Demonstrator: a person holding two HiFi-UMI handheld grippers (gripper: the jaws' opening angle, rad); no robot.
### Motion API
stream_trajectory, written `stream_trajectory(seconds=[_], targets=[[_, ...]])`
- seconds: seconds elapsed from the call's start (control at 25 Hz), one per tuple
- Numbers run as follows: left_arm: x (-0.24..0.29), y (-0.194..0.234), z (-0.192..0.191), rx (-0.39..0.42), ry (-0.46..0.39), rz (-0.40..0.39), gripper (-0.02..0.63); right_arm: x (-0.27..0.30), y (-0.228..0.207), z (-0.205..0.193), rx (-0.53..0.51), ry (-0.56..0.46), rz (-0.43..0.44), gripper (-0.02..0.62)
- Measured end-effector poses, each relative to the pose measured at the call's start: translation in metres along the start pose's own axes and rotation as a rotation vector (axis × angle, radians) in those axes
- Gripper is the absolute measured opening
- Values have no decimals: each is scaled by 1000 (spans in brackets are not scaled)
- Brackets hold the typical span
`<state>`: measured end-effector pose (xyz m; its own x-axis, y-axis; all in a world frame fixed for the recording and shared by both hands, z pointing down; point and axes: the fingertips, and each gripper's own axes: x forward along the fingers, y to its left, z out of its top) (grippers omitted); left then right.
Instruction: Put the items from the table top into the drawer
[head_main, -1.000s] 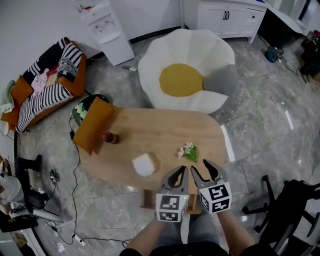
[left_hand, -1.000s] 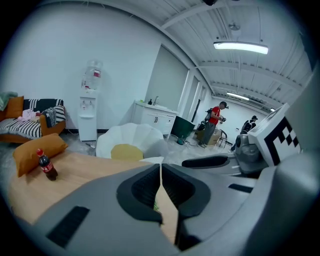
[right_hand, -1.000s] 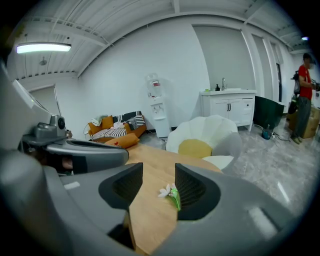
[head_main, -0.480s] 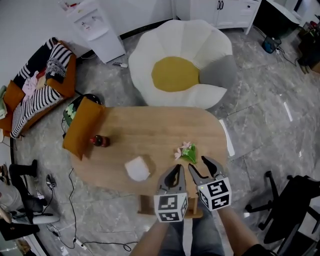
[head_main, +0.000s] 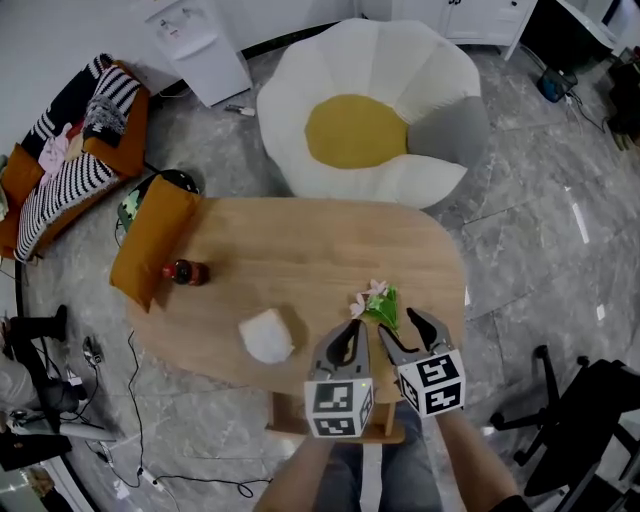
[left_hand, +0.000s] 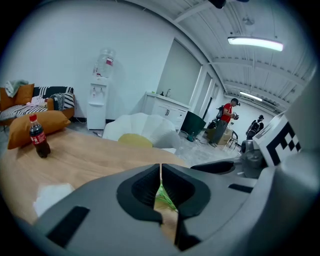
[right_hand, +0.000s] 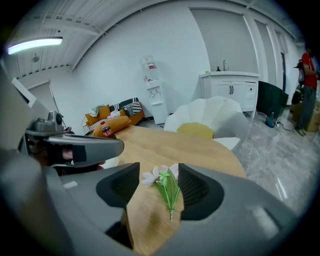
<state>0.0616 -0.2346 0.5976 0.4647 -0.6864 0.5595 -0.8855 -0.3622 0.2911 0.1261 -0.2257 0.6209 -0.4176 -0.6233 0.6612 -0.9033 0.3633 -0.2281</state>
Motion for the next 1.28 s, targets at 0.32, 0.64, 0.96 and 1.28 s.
stream_trajectory(seconds=[0.32,0.64,0.96,1.28], targets=[[23,4,-28,2,31,-5,20,29,-11,-21,-23,29,-13,241],[38,17,-42,8,40,-1,20,55,-20,-40,-40,71,-18,270],[50,22,-63,-8,78,5,20,71,-27,-57,-52,115,-31,270],[57,28,-69,-27,88,14,20,88,-24,-66,-110,172,-23,270]])
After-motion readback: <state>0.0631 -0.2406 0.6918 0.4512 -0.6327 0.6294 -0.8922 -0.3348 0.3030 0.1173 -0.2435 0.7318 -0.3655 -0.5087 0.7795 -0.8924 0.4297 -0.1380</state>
